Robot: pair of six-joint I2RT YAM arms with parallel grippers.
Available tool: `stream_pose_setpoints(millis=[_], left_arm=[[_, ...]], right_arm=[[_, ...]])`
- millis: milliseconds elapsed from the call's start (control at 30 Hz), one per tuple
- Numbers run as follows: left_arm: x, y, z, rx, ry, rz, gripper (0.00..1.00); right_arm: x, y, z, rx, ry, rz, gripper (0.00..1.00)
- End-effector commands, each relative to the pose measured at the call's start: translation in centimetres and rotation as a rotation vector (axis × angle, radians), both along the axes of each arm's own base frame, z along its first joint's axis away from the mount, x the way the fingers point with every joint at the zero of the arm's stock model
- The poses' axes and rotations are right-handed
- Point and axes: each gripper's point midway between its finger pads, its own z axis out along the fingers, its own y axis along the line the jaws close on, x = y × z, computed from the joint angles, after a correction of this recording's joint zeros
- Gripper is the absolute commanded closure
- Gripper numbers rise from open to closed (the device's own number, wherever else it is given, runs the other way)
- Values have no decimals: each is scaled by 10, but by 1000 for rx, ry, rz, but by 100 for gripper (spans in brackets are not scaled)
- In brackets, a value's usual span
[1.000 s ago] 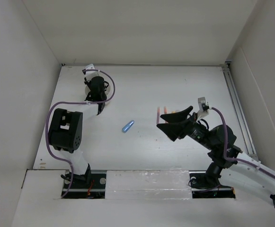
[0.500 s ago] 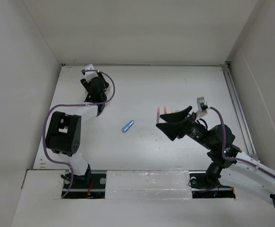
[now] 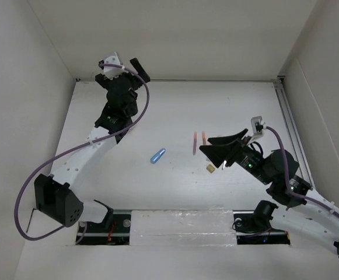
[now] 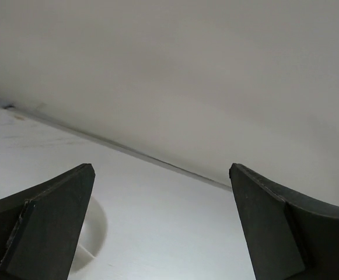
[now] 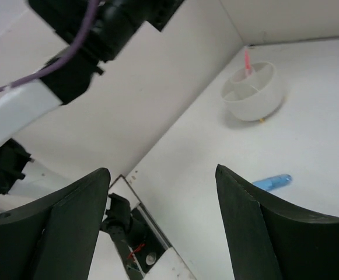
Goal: Sort the stationery into containers
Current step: Pick up the pen from the center of the board.
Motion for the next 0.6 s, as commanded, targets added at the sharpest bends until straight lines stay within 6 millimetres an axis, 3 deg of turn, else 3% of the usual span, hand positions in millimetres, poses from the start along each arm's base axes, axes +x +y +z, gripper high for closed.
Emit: stream_pose_setpoints(millis=[0, 33, 67, 100, 133, 167, 233, 267, 400, 433, 467, 567], left_arm=[[-18, -63, -4, 24, 113, -228, 0], [-26, -96, -29, 18, 199, -302, 0], [-30, -114, -28, 16, 218, -348, 0], [-34, -127, -38, 10, 260, -368, 0], [-40, -146, -74, 29, 379, -395, 0], [-46, -165, -88, -27, 433, -458, 0], [-54, -188, -128, -42, 535, -524, 0], [-63, -202, -142, -48, 575, -571, 0], [-78, -226, -205, -8, 715, -638, 0], [-73, -231, -203, -2, 707, -642, 0], [-80, -241, -219, 44, 743, -663, 0], [-79, -250, -230, 69, 764, -674, 0]], right_arm=[[6, -34, 19, -51, 47, -148, 21], [7, -43, 4, -126, 99, -181, 21], [9, -59, 20, -123, 93, -244, 21], [9, -65, 20, -141, 107, -264, 21], [6, -74, 23, -158, 106, -281, 21], [5, -85, 15, -201, 132, -311, 21], [-4, -100, 27, -184, 125, -325, 21], [-7, -105, 24, -199, 133, -325, 21], [-16, -119, 25, -185, 127, -336, 21], [-16, -120, 23, -193, 131, -336, 21], [-18, -122, 25, -185, 127, -336, 21], [-18, -116, 16, -205, 135, -315, 21]])
